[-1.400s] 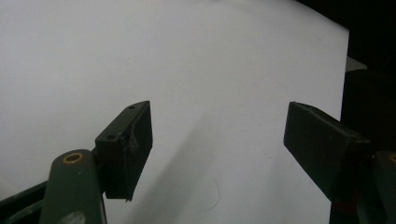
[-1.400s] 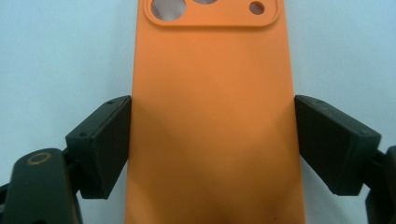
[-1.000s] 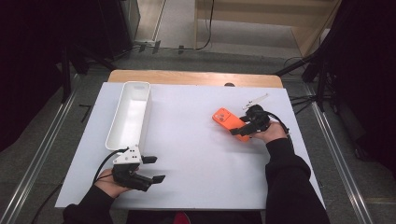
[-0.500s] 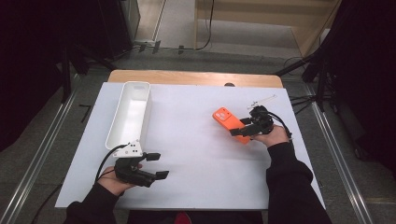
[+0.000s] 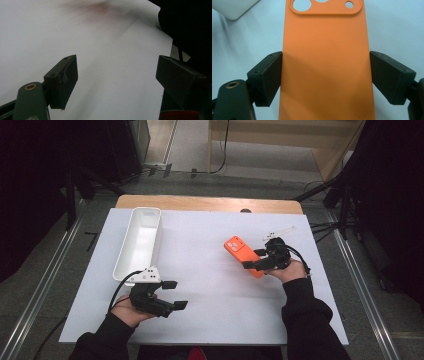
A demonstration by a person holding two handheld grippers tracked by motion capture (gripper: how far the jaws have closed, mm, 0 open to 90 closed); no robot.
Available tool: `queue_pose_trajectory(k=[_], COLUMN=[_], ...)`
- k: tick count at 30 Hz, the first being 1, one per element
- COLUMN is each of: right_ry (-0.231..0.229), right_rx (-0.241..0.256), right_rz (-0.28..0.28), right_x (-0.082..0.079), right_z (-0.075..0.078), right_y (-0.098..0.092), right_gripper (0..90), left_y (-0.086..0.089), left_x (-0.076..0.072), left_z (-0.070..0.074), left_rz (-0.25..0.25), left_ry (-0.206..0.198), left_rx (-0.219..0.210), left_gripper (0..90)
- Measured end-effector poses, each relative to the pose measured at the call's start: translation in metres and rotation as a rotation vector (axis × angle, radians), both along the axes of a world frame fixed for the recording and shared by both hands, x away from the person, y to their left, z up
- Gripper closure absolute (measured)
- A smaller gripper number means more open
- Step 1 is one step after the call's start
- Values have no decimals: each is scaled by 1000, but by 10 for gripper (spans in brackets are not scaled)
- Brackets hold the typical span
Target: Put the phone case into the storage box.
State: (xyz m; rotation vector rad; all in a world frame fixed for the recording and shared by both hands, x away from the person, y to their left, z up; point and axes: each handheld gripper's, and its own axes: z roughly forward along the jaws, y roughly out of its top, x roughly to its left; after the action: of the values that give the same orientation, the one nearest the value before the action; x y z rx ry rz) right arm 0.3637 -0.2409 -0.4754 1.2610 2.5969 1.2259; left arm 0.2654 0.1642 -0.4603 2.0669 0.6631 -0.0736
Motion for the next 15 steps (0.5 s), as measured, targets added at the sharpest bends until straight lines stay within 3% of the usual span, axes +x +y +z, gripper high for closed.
queue_pose_trajectory(k=[2,15], right_ry=[2,7], right_rx=[8,15], right_rz=[-7,4], right_x=[-2,-11], right_z=[0,-3], right_y=[1,14], right_gripper=[147,147], left_y=[-1,-15], left_x=[3,14], left_z=[0,3], left_rz=[-1,16], left_ry=[33,73], left_rx=[-12,-10], left_gripper=[179,191])
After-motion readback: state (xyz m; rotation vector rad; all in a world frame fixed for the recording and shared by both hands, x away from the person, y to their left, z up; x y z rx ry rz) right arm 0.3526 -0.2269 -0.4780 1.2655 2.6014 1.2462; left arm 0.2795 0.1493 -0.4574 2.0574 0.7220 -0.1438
